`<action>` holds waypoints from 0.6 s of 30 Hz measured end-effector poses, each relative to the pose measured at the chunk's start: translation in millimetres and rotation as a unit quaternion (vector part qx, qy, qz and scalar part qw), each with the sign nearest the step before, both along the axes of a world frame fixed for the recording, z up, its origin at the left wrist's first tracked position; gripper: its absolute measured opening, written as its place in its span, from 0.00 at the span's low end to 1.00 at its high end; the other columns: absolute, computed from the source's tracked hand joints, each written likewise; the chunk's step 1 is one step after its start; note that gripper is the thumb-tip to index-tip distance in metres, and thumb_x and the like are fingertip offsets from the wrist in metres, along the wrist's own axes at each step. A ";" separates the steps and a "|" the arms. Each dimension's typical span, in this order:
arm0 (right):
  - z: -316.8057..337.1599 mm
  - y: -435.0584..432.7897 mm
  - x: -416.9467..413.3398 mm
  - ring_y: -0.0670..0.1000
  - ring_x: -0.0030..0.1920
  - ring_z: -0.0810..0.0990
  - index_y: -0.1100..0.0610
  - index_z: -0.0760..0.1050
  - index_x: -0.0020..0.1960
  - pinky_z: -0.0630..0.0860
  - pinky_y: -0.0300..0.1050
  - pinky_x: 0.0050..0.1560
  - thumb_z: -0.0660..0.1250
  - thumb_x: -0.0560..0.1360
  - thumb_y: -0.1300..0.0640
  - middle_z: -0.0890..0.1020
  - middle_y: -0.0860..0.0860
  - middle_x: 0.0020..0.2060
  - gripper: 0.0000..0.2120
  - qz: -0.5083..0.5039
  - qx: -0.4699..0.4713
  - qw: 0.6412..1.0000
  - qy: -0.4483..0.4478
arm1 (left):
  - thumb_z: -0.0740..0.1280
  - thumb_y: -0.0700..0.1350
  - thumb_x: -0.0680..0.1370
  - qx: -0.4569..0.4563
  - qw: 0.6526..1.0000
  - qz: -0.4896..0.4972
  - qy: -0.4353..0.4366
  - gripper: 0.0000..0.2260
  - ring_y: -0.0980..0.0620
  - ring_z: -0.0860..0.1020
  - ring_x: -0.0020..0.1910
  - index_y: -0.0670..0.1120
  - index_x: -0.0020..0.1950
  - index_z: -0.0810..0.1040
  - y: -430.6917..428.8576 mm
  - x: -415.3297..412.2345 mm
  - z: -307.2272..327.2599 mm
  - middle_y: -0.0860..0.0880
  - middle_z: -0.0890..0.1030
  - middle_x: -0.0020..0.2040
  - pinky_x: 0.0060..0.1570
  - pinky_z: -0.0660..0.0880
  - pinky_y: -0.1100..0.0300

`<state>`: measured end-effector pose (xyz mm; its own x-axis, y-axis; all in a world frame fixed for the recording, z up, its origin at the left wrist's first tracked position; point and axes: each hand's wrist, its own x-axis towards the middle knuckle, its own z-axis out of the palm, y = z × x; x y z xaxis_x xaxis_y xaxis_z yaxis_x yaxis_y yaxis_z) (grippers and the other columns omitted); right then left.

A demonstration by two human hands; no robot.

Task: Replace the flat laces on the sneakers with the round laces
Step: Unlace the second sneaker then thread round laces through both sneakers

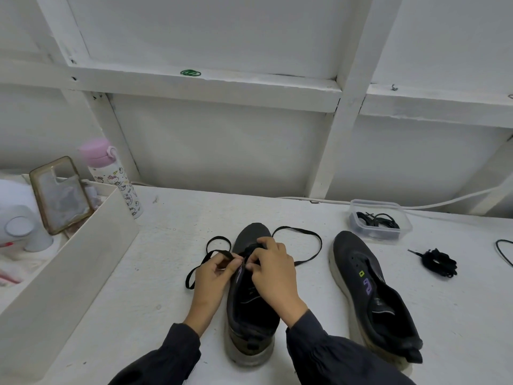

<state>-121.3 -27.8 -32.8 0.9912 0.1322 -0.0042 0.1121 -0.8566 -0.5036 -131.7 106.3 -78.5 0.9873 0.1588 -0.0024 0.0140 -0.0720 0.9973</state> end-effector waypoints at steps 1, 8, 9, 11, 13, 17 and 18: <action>-0.6 1.1 -0.8 0.53 0.68 0.65 0.54 0.79 0.50 0.63 0.50 0.65 0.62 0.77 0.58 0.67 0.46 0.71 0.07 0.000 -0.004 1.000 -0.003 | 0.69 0.40 0.78 0.018 1.000 0.009 -0.002 0.05 0.61 0.82 0.41 0.49 0.46 0.82 -1.1 0.8 -1.1 0.55 0.85 0.40 0.42 0.76 0.69; 11.1 -4.9 0.4 0.50 0.65 0.68 0.50 0.78 0.55 0.62 0.48 0.63 0.70 0.73 0.54 0.71 0.44 0.65 0.11 0.033 -0.004 0.999 -0.037 | 0.68 0.43 0.79 0.097 0.994 0.049 -0.016 0.07 0.54 0.80 0.37 0.53 0.43 0.79 -7.9 3.6 -7.6 0.51 0.82 0.38 0.37 0.74 0.67; 16.2 -7.0 2.6 0.50 0.63 0.69 0.49 0.77 0.57 0.62 0.47 0.61 0.71 0.72 0.55 0.73 0.43 0.63 0.14 0.056 -0.020 0.997 -0.048 | 0.67 0.42 0.79 0.085 0.995 0.052 -0.017 0.07 0.57 0.79 0.37 0.53 0.43 0.79 -8.9 2.2 -6.3 0.51 0.82 0.38 0.37 0.73 0.70; 25.9 -8.1 9.5 0.50 0.60 0.72 0.48 0.76 0.60 0.63 0.45 0.53 0.71 0.70 0.59 0.76 0.43 0.60 0.19 0.110 -0.062 0.991 -0.055 | 0.68 0.41 0.79 0.071 0.996 0.059 -0.018 0.07 0.60 0.79 0.36 0.51 0.42 0.79 -10.4 0.3 -5.1 0.52 0.82 0.37 0.37 0.73 0.71; 31.5 -6.7 18.8 0.51 0.58 0.73 0.48 0.78 0.59 0.63 0.44 0.47 0.71 0.69 0.59 0.78 0.45 0.57 0.19 0.157 -0.100 0.981 -0.048 | 0.68 0.41 0.79 0.070 0.995 0.067 -0.018 0.07 0.60 0.79 0.35 0.50 0.41 0.79 -10.8 0.0 -5.5 0.51 0.82 0.36 0.36 0.73 0.71; 33.8 -9.3 32.4 0.49 0.56 0.74 0.50 0.79 0.55 0.67 0.45 0.44 0.73 0.69 0.56 0.80 0.45 0.53 0.14 0.224 -0.109 0.968 -0.033 | 0.68 0.42 0.79 0.082 0.993 0.078 -0.018 0.06 0.59 0.80 0.38 0.51 0.42 0.79 -9.1 0.4 -9.5 0.51 0.82 0.38 0.38 0.74 0.69; 32.9 -10.9 33.8 0.48 0.55 0.74 0.50 0.80 0.54 0.69 0.46 0.45 0.72 0.70 0.55 0.80 0.44 0.53 0.13 0.229 -0.104 0.967 -0.035 | 0.68 0.42 0.79 0.090 0.992 0.081 -0.018 0.06 0.58 0.80 0.39 0.50 0.43 0.80 -9.0 0.9 -10.4 0.51 0.83 0.39 0.40 0.75 0.67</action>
